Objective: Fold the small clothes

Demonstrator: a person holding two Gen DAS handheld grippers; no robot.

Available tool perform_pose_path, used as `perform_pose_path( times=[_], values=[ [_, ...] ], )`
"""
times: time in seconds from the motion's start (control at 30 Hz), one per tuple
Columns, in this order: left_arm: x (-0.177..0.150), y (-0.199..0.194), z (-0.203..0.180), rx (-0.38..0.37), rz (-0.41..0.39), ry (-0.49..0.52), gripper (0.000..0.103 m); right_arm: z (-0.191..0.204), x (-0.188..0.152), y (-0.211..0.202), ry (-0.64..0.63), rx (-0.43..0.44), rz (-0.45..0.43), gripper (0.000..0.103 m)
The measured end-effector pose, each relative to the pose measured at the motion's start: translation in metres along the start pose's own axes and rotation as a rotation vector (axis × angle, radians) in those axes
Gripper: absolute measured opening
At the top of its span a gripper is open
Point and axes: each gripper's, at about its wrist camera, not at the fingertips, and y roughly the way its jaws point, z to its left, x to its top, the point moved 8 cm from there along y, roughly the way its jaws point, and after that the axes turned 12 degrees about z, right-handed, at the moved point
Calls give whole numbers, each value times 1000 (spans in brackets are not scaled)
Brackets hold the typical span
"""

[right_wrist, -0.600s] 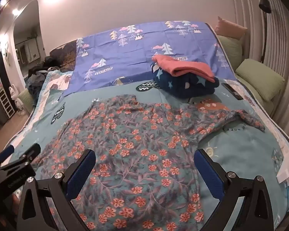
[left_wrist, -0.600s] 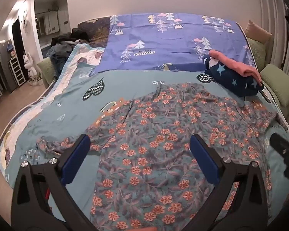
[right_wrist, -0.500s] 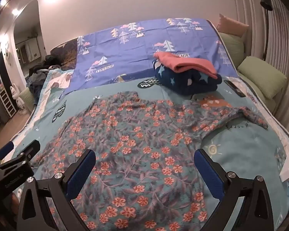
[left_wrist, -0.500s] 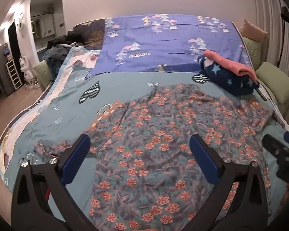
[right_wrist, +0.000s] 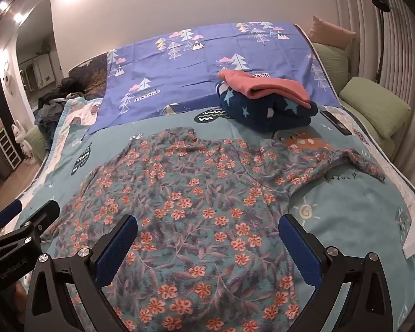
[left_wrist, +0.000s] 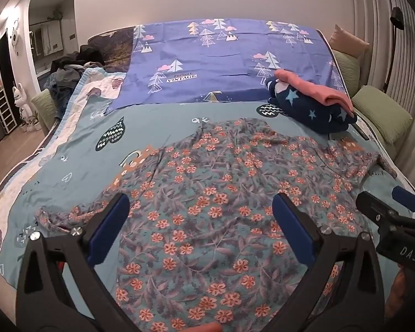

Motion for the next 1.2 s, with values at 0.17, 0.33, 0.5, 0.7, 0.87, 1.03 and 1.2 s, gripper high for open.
perform_pose_path(
  times=[0.17, 0.33, 0.5, 0.7, 0.87, 1.03, 1.2],
  values=[
    [-2, 1, -1, -10, 9, 0, 102, 0, 1, -3, 0, -18, -9, 103],
    [-4, 0, -3, -13, 6, 12, 102, 1, 2, -8, -3, -23, -24, 103],
    [-4, 0, -5, -30, 6, 20, 102, 2, 3, -13, -2, -25, -36, 103],
    [-5, -1, -6, -65, 4, 13, 102, 2, 4, -16, -4, -27, -48, 103],
    [-7, 1, -7, -72, 12, 9, 102, 2, 4, -16, -3, -26, -47, 103],
    [-9, 4, -6, -61, 25, 7, 102, 2, 3, -16, -2, -24, -45, 103],
    [-11, 7, -6, -61, 29, 4, 102, 2, 3, -16, -1, -25, -44, 103]
  ],
)
